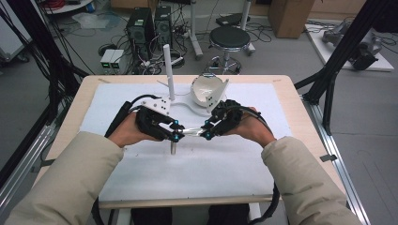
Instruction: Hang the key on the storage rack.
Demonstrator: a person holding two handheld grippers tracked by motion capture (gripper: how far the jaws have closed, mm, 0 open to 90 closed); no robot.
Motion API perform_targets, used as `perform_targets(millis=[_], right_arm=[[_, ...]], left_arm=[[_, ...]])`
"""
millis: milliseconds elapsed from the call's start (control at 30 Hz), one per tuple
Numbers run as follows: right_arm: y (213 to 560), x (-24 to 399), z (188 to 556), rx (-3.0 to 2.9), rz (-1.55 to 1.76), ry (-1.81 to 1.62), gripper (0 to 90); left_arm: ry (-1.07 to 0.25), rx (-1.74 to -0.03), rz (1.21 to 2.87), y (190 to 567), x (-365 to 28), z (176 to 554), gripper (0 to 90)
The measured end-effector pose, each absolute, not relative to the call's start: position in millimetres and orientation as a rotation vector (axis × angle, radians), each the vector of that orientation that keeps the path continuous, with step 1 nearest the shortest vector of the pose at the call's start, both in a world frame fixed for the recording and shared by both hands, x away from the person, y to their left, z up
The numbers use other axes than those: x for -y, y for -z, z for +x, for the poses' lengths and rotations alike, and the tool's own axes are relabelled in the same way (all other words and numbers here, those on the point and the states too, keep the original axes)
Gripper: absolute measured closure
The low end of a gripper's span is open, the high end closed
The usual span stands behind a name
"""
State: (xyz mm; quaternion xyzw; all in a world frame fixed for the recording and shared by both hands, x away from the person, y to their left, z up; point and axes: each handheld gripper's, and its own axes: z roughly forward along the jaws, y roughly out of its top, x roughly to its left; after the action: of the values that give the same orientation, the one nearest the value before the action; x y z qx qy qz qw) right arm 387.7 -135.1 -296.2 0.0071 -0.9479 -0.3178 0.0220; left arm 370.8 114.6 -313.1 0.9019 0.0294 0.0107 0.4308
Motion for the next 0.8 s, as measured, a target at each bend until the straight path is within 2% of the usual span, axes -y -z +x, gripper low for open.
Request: perform_targets(millis=[33,500,533,633,700,733,800], right_arm=[[296,135,388,2.931,0.025,0.980,74.0],[296,137,390,2.911,0.051,1.038,72.0],[296,137,390,2.908,0.056,1.060,66.2],[296,139,390,2.874,0.047,1.166,34.7],[295,142,389,2.941,-0.003,1.264,9.6],[294,144,389,2.963,-0.057,1.311,1.4],[293,150,389,2.987,-0.170,1.378,0.4]], left_arm=[[-0.033,-0.069,2.253,313,-114,371,73.4],[-0.018,-0.087,2.251,311,-117,372,74.3],[-0.012,-0.098,2.245,311,-117,372,74.3],[-0.009,-0.111,2.246,311,-117,373,74.3],[-0.005,-0.147,2.241,312,-120,377,74.4],[-0.005,-0.147,2.241,312,-120,377,74.4],[-0.002,-0.174,2.230,310,-122,379,74.4]])
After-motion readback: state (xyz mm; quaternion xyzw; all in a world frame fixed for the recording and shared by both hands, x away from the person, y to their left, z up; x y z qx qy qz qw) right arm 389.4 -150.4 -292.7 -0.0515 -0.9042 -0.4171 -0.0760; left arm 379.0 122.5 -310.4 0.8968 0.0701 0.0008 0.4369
